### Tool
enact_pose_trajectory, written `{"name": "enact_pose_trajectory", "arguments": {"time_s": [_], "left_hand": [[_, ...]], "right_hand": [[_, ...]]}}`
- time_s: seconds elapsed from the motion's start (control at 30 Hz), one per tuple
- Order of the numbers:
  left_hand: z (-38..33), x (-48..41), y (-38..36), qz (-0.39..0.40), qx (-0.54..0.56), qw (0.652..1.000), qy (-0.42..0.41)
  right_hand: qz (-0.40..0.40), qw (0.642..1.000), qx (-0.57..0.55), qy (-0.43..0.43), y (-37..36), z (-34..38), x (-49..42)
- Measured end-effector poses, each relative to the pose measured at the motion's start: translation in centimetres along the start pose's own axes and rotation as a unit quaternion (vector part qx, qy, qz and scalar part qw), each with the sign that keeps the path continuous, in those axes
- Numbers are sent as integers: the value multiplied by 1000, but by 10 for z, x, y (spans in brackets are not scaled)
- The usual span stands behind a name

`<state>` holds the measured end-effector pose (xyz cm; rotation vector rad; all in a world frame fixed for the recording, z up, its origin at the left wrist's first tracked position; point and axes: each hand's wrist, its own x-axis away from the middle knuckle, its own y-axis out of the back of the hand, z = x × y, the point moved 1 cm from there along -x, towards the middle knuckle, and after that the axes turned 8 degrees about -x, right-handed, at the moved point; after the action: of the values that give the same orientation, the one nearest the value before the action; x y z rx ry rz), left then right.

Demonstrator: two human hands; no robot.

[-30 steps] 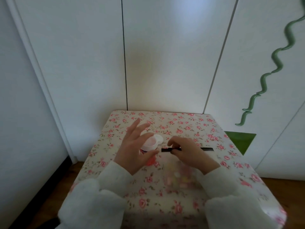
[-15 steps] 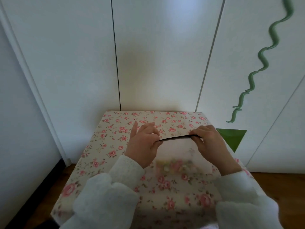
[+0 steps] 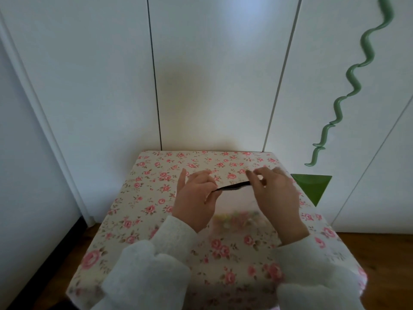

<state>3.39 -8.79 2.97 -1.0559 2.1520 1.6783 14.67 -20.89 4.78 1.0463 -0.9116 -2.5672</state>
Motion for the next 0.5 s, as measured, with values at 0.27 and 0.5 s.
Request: {"name": "enact_pose_trajectory", "arguments": {"time_s": [0.27,0.5], "left_hand": [[-6,2,-6,-58,-34,996,-66],[-9,3,-11,-48,-28,992,-114]], "right_hand": [[112,984,-75,-114,-13,24,-5],[16,996,-50,-77,-7,32,-12]]}}
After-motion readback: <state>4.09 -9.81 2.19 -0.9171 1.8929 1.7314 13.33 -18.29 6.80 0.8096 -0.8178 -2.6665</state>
